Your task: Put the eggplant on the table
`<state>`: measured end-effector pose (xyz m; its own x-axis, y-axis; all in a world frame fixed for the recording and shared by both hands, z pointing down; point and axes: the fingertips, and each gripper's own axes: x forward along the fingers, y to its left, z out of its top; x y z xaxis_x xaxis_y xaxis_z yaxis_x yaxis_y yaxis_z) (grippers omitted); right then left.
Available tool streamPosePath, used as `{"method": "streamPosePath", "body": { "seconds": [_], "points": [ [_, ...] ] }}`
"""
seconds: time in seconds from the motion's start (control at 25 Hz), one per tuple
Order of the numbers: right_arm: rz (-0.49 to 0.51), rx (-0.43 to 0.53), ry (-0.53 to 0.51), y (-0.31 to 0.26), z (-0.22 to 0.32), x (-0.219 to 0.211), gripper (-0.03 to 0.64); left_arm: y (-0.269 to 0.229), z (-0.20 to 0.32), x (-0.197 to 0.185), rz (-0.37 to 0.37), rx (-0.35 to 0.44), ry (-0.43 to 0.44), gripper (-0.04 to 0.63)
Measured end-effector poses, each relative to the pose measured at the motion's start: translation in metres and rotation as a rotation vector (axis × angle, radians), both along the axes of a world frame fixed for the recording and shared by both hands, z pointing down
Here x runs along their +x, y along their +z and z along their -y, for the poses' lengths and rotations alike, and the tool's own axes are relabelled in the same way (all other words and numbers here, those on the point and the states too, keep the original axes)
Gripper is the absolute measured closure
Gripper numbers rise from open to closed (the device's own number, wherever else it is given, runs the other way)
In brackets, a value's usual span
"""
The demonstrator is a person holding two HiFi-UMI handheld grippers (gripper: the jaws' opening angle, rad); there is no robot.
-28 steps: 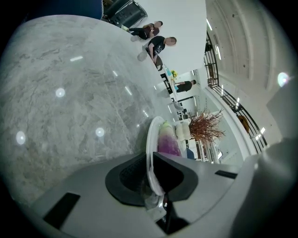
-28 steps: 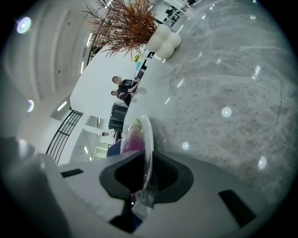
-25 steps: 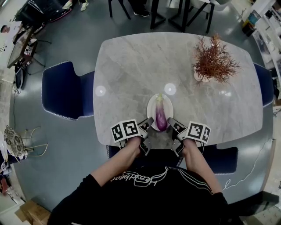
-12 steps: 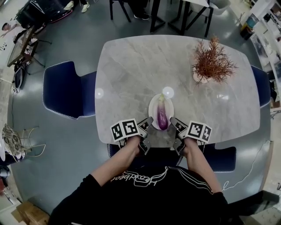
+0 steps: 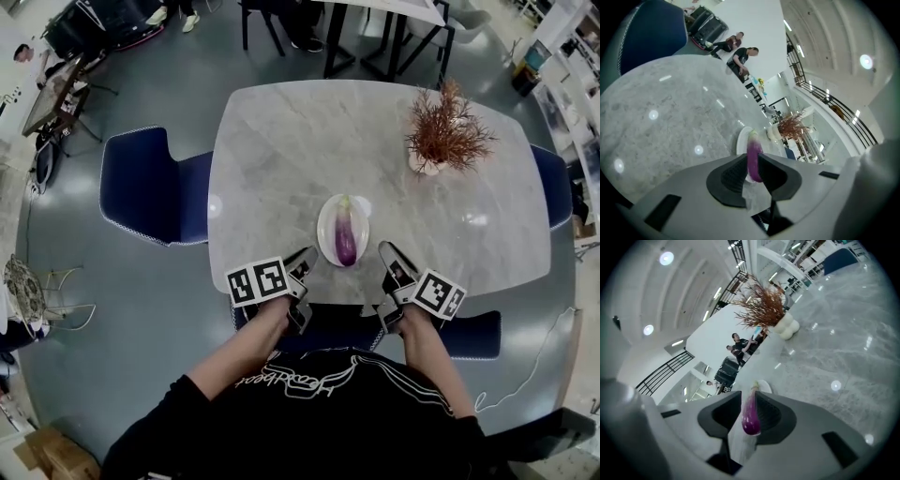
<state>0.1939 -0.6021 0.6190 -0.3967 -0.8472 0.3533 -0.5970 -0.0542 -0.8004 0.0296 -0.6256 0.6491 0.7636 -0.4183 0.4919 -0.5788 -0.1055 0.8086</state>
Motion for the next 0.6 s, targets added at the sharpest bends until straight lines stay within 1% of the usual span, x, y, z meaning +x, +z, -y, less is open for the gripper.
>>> {"method": "streamPosePath", "body": {
  "seconds": [0.04, 0.08, 0.12, 0.2, 0.28, 0.4, 0.48, 0.6],
  "points": [
    [-0.020, 0.035, -0.029, -0.009, -0.004, -0.003, 0.519, -0.010, -0.004, 0.001, 0.005, 0.043, 0.018, 0.531],
    [-0.039, 0.068, -0.053, -0.019, -0.010, -0.006, 0.560, -0.020, -0.009, 0.002, 0.012, 0.090, 0.037, 0.554],
    [-0.057, 0.103, -0.069, -0.031, -0.016, -0.009, 0.574, -0.033, -0.016, 0.003, 0.017, 0.143, 0.058, 0.579],
    [-0.095, 0.182, -0.092, -0.058, -0.030, -0.013, 0.609, -0.062, -0.032, 0.009, 0.016, 0.255, 0.112, 0.586],
    [-0.151, 0.258, -0.137, -0.087, -0.047, -0.021, 0.609, -0.095, -0.051, 0.017, 0.003, 0.383, 0.177, 0.586],
    [-0.255, 0.370, -0.238, -0.124, -0.077, -0.041, 0.610, -0.147, -0.084, 0.023, -0.018, 0.614, 0.280, 0.587],
    [-0.342, 0.454, -0.298, -0.150, -0.102, -0.051, 0.609, -0.176, -0.110, 0.022, 0.003, 0.746, 0.343, 0.586],
    [-0.466, 0.582, -0.376, -0.192, -0.145, -0.065, 0.609, -0.214, -0.151, 0.015, 0.047, 0.896, 0.400, 0.587]
  ]
}}
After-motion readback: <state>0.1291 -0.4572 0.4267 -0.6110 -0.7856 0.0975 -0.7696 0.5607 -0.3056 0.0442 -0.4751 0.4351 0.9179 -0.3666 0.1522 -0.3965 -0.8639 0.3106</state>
